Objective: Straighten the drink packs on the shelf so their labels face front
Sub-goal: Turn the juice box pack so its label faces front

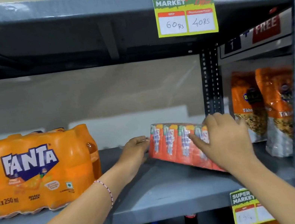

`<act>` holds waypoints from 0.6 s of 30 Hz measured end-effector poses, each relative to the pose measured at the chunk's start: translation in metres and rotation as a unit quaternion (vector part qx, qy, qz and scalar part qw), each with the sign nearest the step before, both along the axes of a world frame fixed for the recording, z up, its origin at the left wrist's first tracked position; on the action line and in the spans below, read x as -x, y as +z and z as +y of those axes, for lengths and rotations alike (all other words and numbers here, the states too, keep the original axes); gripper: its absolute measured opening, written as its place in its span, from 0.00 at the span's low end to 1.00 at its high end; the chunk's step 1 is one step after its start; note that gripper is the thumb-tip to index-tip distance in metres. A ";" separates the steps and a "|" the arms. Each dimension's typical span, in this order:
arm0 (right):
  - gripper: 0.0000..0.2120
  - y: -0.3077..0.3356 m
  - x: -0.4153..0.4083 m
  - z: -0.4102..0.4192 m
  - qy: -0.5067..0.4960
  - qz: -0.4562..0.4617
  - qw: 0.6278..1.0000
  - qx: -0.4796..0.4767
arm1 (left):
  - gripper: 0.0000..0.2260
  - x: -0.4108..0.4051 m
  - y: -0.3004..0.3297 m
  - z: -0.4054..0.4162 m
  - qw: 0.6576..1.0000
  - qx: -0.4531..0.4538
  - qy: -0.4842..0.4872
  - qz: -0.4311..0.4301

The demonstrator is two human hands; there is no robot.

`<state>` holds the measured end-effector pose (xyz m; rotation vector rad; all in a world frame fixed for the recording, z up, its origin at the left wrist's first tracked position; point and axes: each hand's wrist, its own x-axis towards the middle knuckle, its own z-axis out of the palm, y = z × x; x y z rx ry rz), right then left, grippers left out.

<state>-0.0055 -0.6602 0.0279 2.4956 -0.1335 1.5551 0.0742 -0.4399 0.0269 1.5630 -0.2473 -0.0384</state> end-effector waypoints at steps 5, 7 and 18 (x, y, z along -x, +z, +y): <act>0.20 -0.009 0.014 0.010 0.012 0.012 1.000 0.005 | 0.05 0.003 0.012 -0.006 0.999 -0.030 -0.030 0.002; 0.17 -0.011 0.020 0.006 0.076 0.003 0.997 -0.028 | 0.06 0.003 0.008 -0.004 0.998 -0.057 -0.009 0.011; 0.43 -0.026 0.049 -0.028 0.351 0.114 0.706 -0.604 | 0.24 0.024 0.012 -0.006 0.987 0.062 -0.058 0.139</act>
